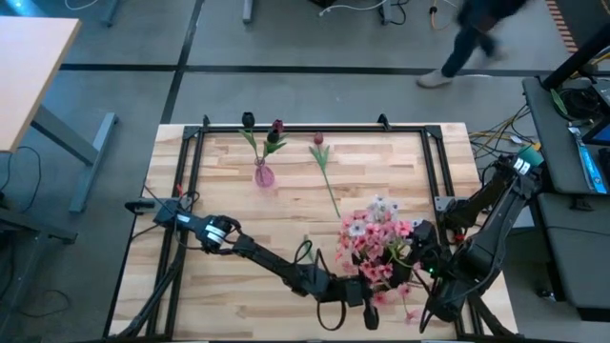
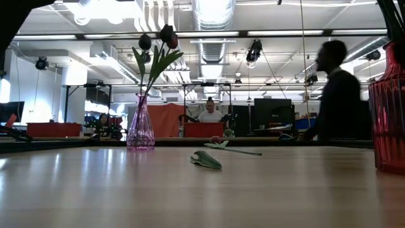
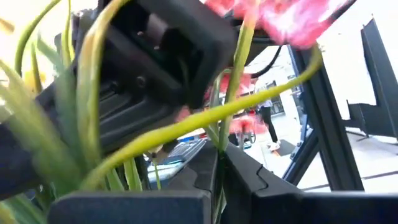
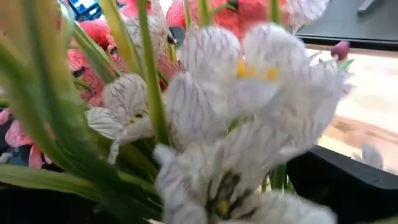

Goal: Sort flowers into vase by color
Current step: Put the white flowers into the red vase

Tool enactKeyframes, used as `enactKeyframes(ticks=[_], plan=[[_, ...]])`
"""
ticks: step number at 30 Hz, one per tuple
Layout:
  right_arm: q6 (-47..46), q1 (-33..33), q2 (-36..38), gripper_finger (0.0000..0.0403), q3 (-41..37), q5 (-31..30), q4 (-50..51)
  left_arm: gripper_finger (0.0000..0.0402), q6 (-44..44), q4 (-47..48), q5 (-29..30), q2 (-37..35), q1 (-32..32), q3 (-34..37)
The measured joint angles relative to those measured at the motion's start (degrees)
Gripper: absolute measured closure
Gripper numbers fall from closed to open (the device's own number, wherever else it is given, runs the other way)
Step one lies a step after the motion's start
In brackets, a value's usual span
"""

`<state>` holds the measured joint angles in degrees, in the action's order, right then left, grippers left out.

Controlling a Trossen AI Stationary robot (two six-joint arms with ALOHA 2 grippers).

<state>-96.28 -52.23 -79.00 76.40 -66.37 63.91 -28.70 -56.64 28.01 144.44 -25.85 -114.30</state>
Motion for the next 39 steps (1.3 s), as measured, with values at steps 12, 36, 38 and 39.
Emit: enactKeyframes(ticks=[12,36,38,39], plan=[[-0.1,0.37,0.77,0.004,0.26,-0.63,5.8,0.0401,-0.92,1.91,1.57,-0.04,-0.22,0.02],[-3.92,0.91,1.25,0.004,1.21,1.72,9.3,0.0402,-4.91,3.73,6.85,-0.05,-1.1,0.08],[-3.06,0.92,1.45,0.0039,1.35,5.71,9.45,0.0401,-5.56,4.17,7.06,0.01,-1.24,0.11],[-3.11,0.92,1.48,0.004,1.4,7.18,9.43,0.0401,-5.61,4.2,7.06,0.05,-1.26,0.14]])
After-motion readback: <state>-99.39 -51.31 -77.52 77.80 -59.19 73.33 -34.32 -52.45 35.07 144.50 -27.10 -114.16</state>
